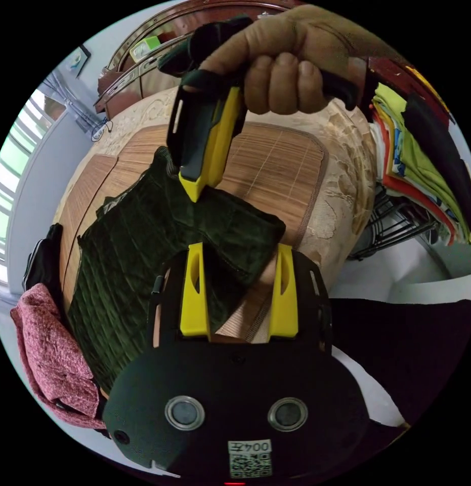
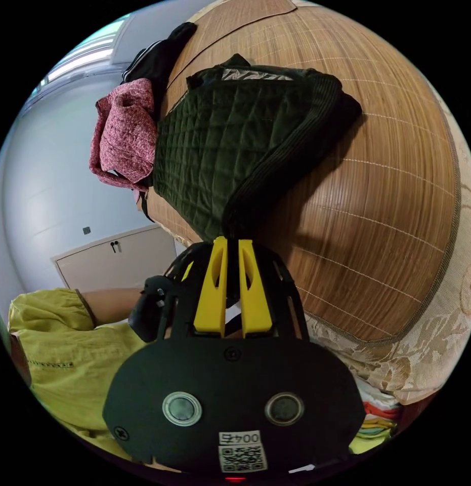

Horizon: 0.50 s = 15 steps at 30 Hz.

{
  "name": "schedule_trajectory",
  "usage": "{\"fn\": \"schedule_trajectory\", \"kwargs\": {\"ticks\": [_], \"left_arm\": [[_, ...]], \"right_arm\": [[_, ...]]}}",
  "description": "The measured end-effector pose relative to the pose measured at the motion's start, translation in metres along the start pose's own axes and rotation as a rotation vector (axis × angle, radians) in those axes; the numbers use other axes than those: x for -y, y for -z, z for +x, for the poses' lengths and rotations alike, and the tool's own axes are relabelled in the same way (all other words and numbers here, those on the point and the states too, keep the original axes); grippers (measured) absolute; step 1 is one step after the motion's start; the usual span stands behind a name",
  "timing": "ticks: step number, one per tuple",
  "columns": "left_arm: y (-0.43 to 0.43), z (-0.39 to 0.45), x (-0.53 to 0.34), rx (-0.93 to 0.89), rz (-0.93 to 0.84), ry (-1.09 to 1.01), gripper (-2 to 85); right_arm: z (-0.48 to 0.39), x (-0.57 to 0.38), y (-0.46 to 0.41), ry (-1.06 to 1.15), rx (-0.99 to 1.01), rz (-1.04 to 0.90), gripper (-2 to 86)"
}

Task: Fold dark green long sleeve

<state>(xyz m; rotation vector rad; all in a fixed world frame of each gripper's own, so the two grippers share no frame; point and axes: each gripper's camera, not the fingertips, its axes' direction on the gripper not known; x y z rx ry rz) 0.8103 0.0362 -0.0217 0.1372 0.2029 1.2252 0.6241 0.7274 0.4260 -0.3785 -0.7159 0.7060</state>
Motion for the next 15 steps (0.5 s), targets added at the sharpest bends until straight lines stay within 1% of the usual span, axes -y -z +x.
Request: {"fn": "schedule_trajectory", "kwargs": {"ticks": [3, 5, 8, 10, 12, 15], "left_arm": [[0.007, 0.010, -0.006, 0.001, -0.011, 0.012, 18.3], [0.011, 0.017, -0.013, 0.021, -0.015, 0.013, 18.2], [0.012, 0.023, -0.021, 0.086, -0.001, 0.017, 15.9], [0.010, 0.018, -0.022, 0.131, -0.027, 0.052, 7.7], [0.009, 0.009, -0.026, 0.072, -0.039, 0.095, 3.1], [0.012, 0.002, -0.044, 0.007, 0.001, 0.162, 1.2]], "right_arm": [[0.006, 0.011, 0.006, -0.020, 0.041, -0.007, 4.0], [0.013, 0.016, 0.011, -0.051, 0.107, -0.003, 4.1], [0.017, 0.021, 0.014, -0.069, 0.123, -0.003, 4.4], [0.018, 0.022, 0.016, -0.061, 0.125, 0.014, 4.9], [0.025, 0.022, 0.020, -0.075, 0.162, 0.042, 6.0], [0.048, 0.016, 0.033, -0.148, 0.249, 0.159, 11.5]]}}
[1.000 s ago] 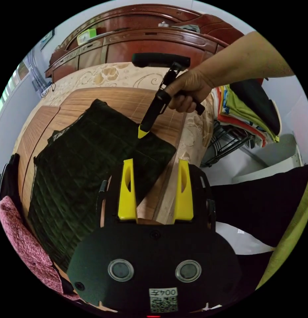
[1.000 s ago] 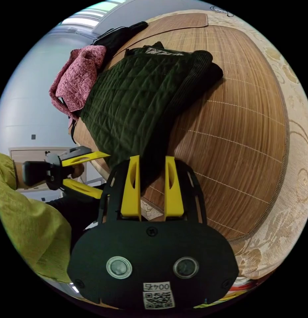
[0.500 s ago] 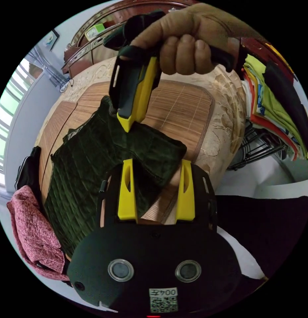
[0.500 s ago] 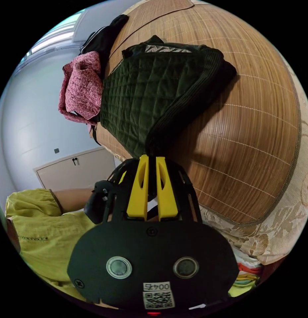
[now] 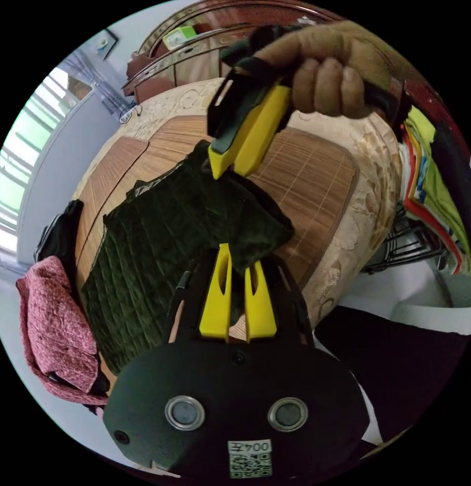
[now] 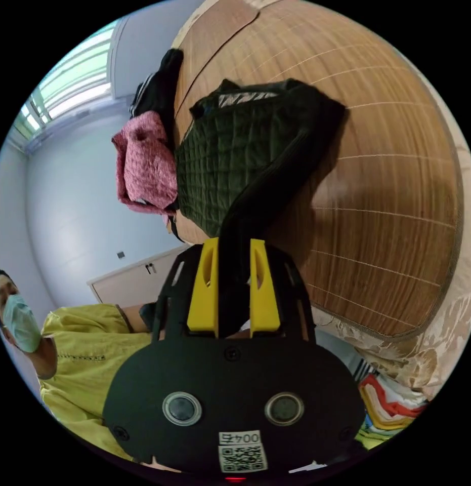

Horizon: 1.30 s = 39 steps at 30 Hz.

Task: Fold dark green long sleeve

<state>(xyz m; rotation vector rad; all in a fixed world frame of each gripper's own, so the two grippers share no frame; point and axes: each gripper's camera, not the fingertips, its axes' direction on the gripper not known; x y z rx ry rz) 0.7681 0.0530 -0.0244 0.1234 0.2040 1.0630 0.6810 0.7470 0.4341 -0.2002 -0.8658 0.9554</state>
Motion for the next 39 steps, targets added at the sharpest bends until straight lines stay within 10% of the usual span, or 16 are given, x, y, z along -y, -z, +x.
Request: {"fn": "schedule_trajectory", "kwargs": {"ticks": [8, 15, 39], "left_arm": [[-0.024, -0.011, -0.040, -0.070, 0.035, 0.084, -0.1], [-0.054, -0.023, -0.090, -0.106, 0.090, 0.156, -0.3], [-0.202, -0.185, -0.373, -0.387, 0.343, 0.959, -0.4]], "right_arm": [[0.050, 0.035, -0.005, -0.244, 0.167, 0.231, 22.0], [0.025, 0.079, -0.025, -0.195, 0.117, 0.219, 10.5], [-0.295, 0.093, -0.231, -0.002, -0.004, 0.438, 6.0]]}}
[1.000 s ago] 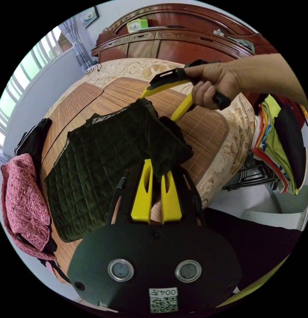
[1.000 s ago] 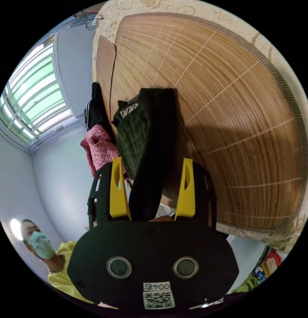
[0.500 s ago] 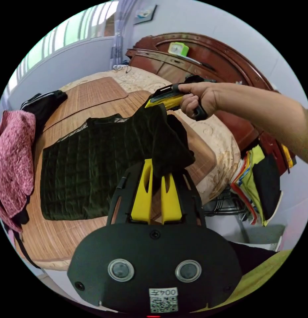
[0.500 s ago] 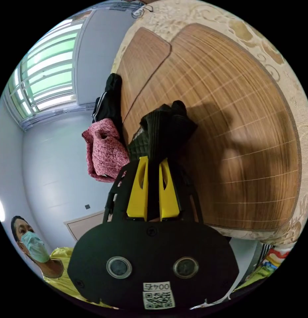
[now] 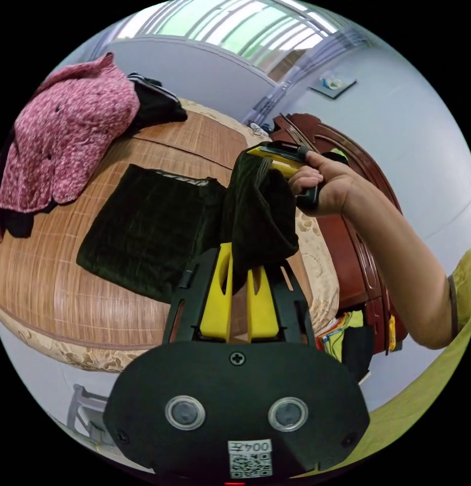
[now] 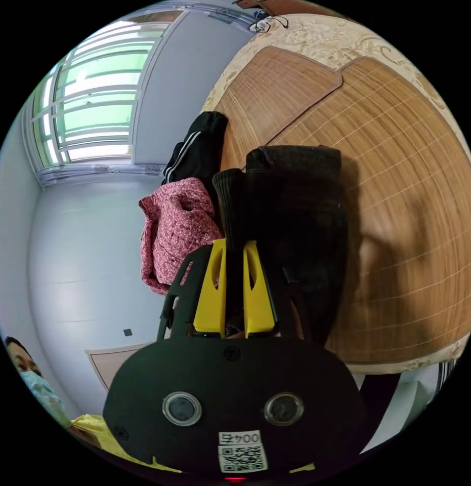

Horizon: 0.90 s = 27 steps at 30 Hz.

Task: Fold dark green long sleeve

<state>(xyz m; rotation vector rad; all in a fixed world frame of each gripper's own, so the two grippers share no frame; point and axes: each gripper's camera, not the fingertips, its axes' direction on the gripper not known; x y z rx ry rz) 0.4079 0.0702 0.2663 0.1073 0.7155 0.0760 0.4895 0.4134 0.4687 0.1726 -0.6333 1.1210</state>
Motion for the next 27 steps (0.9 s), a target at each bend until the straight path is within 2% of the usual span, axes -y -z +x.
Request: {"fn": "schedule_trajectory", "kwargs": {"ticks": [10, 17, 23, 27], "left_arm": [[-0.075, -0.171, -0.015, -0.004, -0.022, 0.198, -0.4], [-0.128, -0.247, -0.029, -0.022, -0.042, 0.318, -0.3], [-0.182, -0.301, -0.042, -0.157, -0.073, 0.457, 0.2], [-0.198, -0.325, -0.042, -0.239, -0.056, 0.494, 2.2]], "right_arm": [[-0.045, -0.029, -0.152, 0.066, -0.105, 0.014, 5.9], [-0.072, -0.051, -0.239, 0.167, -0.268, -0.017, 6.0], [-0.087, -0.066, -0.291, 0.231, -0.439, -0.051, 7.4], [-0.112, -0.078, -0.299, 0.358, -0.374, -0.057, 11.0]]}}
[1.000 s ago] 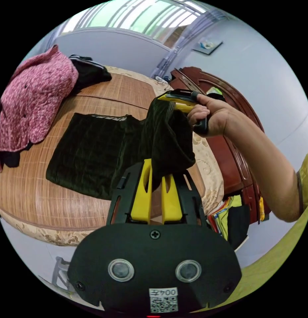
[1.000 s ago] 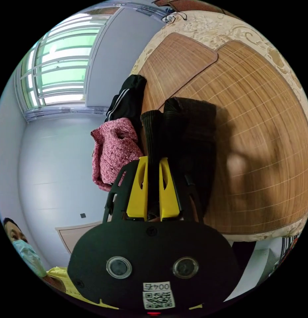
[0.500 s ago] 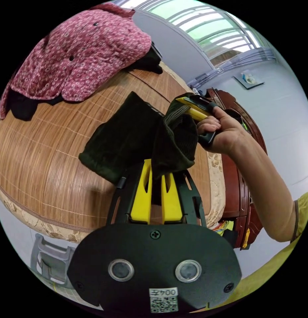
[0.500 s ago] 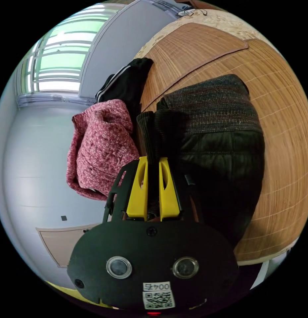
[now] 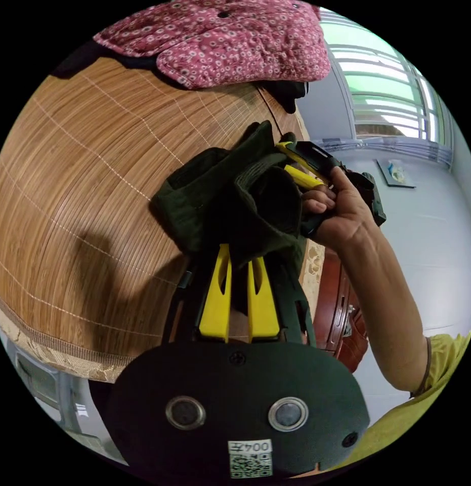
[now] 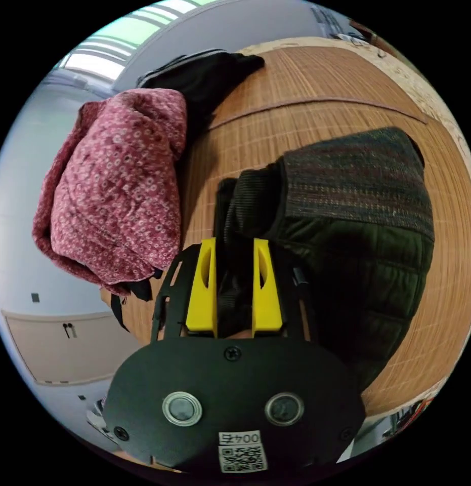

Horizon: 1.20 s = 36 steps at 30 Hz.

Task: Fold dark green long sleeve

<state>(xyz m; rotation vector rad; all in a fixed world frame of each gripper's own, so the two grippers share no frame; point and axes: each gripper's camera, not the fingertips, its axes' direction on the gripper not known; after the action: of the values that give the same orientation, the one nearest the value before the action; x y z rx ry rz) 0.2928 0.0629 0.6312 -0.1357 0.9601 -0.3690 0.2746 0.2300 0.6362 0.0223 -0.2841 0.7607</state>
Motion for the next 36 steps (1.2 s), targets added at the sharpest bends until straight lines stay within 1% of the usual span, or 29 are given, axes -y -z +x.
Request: {"fn": "schedule_trajectory", "kwargs": {"ticks": [3, 5, 8, 9, 11, 12, 13, 14, 16, 17, 18, 20, 21, 22, 24, 27, 29, 32, 33, 35, 36], "left_arm": [[0.001, -0.007, 0.004, 0.001, 0.005, 0.005, 5.6], [0.009, -0.011, 0.002, 0.016, 0.024, 0.026, 7.4], [0.040, -0.016, -0.002, 0.079, 0.085, 0.067, 8.5], [0.056, -0.009, -0.002, 0.111, 0.131, 0.053, 8.3], [0.068, 0.017, 0.006, 0.154, 0.164, -0.030, 7.7], [0.064, 0.042, 0.016, 0.158, 0.152, -0.116, 7.2], [0.052, 0.069, 0.029, 0.157, 0.127, -0.222, 6.8], [0.044, 0.083, 0.036, 0.159, 0.114, -0.281, 6.5], [0.004, 0.134, 0.065, 0.203, 0.067, -0.502, 5.5], [-0.008, 0.142, 0.073, 0.212, 0.052, -0.542, 5.3], [-0.033, 0.155, 0.089, 0.243, 0.018, -0.607, 5.0], [-0.071, 0.163, 0.108, 0.375, -0.035, -0.704, 4.3], [-0.092, 0.160, 0.120, 0.470, -0.073, -0.735, 3.6], [-0.105, 0.152, 0.131, 0.536, -0.098, -0.724, 2.9], [-0.113, 0.140, 0.144, 0.553, -0.115, -0.712, 2.1], [-0.119, 0.138, 0.153, 0.546, -0.114, -0.752, 1.4], [-0.120, 0.138, 0.157, 0.528, -0.106, -0.750, 1.2], [-0.116, 0.135, 0.170, 0.440, -0.105, -0.684, 1.1], [-0.115, 0.137, 0.175, 0.424, -0.111, -0.669, 1.0], [-0.115, 0.144, 0.180, 0.425, -0.125, -0.666, 1.0], [-0.115, 0.149, 0.183, 0.430, -0.131, -0.669, 1.0]], "right_arm": [[-0.016, -0.005, 0.023, 0.085, 0.015, 0.050, 11.1], [-0.017, -0.014, 0.058, 0.122, 0.022, 0.111, 11.2], [0.003, -0.040, 0.100, 0.122, -0.024, 0.128, 11.3], [0.010, -0.048, 0.107, 0.110, -0.033, 0.124, 11.4], [0.041, -0.088, 0.124, 0.037, -0.056, 0.084, 12.1], [0.048, -0.099, 0.126, 0.017, -0.054, 0.070, 12.4], [0.061, -0.122, 0.126, -0.019, -0.041, 0.040, 13.1], [0.070, -0.145, 0.122, -0.042, -0.033, 0.014, 13.8], [0.077, -0.175, 0.114, -0.070, -0.018, -0.032, 14.9], [0.078, -0.191, 0.107, -0.083, 0.000, -0.049, 15.3], [0.078, -0.197, 0.104, -0.088, 0.010, -0.055, 15.5], [0.077, -0.213, 0.091, -0.122, 0.061, -0.063, 14.9], [0.076, -0.215, 0.089, -0.134, 0.075, -0.059, 14.7], [0.075, -0.217, 0.085, -0.154, 0.097, -0.054, 14.4], [0.070, -0.219, 0.077, -0.172, 0.121, -0.055, 14.0], [0.057, -0.223, 0.061, -0.147, 0.132, -0.069, 13.7], [0.053, -0.226, 0.052, -0.125, 0.115, -0.078, 13.5], [0.048, -0.232, 0.062, -0.128, 0.107, -0.063, 13.8], [0.043, -0.235, 0.067, -0.112, 0.083, -0.047, 13.7], [0.016, -0.254, 0.078, 0.001, -0.041, -0.044, 13.4], [0.008, -0.259, 0.078, 0.034, -0.073, -0.048, 13.4]]}}
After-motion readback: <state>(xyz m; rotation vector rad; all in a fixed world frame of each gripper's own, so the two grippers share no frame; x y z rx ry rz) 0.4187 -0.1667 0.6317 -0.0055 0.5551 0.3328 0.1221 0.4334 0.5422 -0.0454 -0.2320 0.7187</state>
